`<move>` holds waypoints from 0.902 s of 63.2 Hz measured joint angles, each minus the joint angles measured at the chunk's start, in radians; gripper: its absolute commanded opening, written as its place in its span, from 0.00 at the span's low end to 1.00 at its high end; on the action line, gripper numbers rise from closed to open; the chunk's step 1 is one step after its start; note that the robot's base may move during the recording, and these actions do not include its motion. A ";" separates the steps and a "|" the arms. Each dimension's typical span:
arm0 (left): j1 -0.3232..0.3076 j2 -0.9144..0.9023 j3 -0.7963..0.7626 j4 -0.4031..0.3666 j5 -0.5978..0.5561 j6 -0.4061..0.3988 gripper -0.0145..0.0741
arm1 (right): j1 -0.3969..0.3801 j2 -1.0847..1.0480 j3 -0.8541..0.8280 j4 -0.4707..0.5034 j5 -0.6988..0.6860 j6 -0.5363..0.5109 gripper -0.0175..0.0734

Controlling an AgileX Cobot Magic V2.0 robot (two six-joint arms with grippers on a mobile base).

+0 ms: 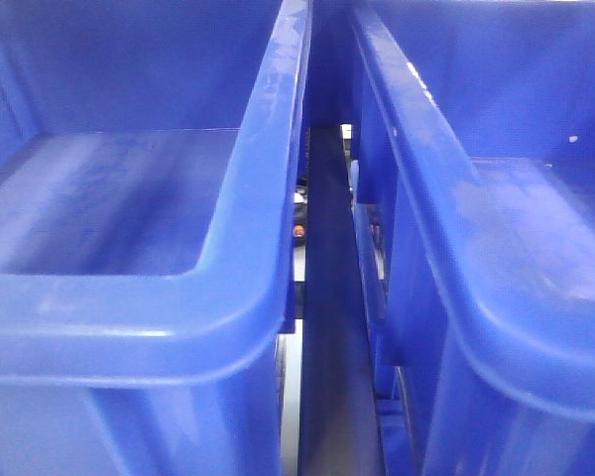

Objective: Sort and place red and blue blocks on shelf

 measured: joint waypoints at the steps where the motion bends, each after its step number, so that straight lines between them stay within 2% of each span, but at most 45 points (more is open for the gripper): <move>1: 0.000 -0.006 0.000 0.000 0.000 0.000 0.31 | 0.000 0.000 0.000 0.000 -0.002 0.000 0.43; 7: 0.000 -0.047 0.000 0.010 0.000 0.000 0.31 | 0.000 0.000 0.000 0.000 -0.004 0.000 0.24; 15: 0.000 -0.102 0.000 0.051 0.000 0.000 0.31 | 0.000 0.000 0.000 -0.001 -0.006 0.000 0.26; 27: 0.017 -0.161 0.000 0.066 0.031 0.000 0.31 | -0.027 0.000 0.000 -0.001 -0.012 0.000 0.26; 33: 0.062 -0.184 0.000 0.068 0.062 0.000 0.31 | -0.086 0.000 0.000 -0.001 -0.017 0.000 0.26; 43: 0.173 -0.238 0.000 0.068 0.083 0.000 0.31 | -0.208 -0.018 0.000 -0.001 -0.032 0.000 0.26; 49: 0.225 -0.271 0.000 0.068 0.116 0.000 0.31 | -0.243 -0.059 0.000 0.002 -0.037 0.000 0.26; 57: 0.263 -0.321 0.000 0.068 0.188 0.000 0.31 | -0.264 -0.122 0.000 0.025 -0.019 0.000 0.26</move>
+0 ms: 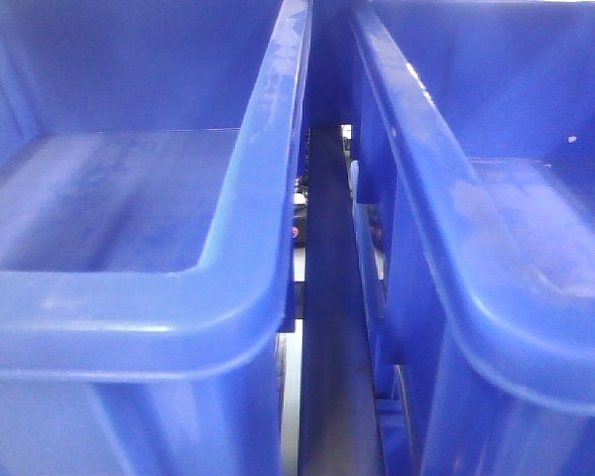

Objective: Sort and place red and blue blocks on shelf

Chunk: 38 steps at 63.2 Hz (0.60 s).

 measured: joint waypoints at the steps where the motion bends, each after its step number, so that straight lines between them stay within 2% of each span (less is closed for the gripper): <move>1: 0.002 -0.005 0.000 0.000 0.005 0.000 0.31 | 0.000 -0.011 0.000 0.000 0.005 0.000 0.26; 11: 0.014 -0.043 0.000 0.000 0.027 0.000 0.31 | 0.000 -0.053 0.000 0.005 0.036 0.000 0.26; 38: 0.014 -0.045 0.000 0.000 -0.006 0.000 0.31 | 0.000 -0.057 0.000 0.010 0.033 0.000 0.26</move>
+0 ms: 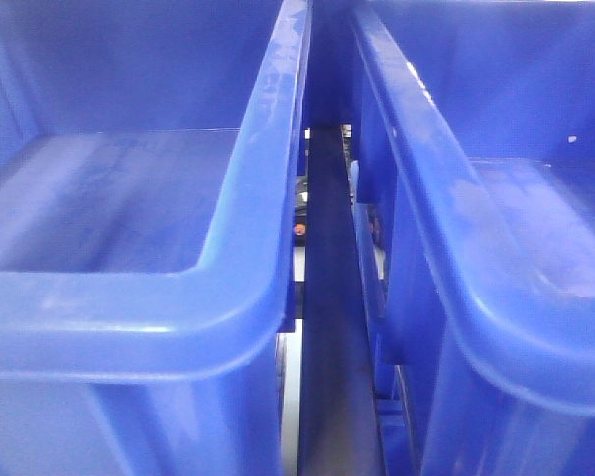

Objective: Sort and place red and blue blocks on shelf

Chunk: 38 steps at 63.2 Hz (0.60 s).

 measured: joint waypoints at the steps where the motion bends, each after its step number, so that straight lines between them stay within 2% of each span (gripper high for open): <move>1: 0.000 0.000 0.000 0.000 0.000 0.000 0.31 | 0.000 0.000 0.000 0.000 0.000 0.000 0.26; 38: 0.000 0.000 0.000 0.000 0.000 0.000 0.30 | 0.000 0.000 0.000 0.000 0.002 0.000 0.26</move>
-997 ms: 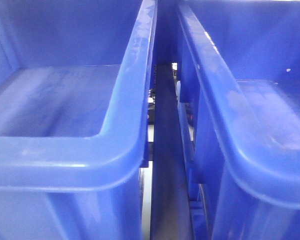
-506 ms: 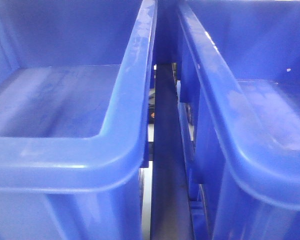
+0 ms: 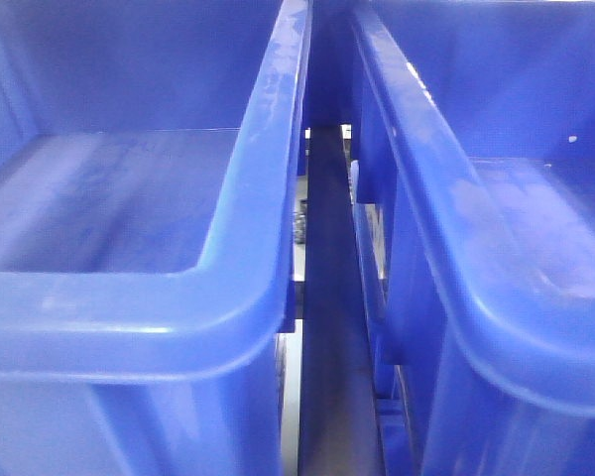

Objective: Sort and place red and blue blocks on shelf

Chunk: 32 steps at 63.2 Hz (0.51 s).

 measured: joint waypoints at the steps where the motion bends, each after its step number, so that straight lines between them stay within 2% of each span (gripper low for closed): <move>1: 0.000 0.000 0.000 0.000 0.000 0.000 0.30 | 0.000 0.000 0.000 0.000 0.000 0.000 0.26; 32: 0.000 0.000 0.000 0.000 0.000 0.000 0.30 | 0.000 0.000 0.008 0.004 0.008 0.000 0.26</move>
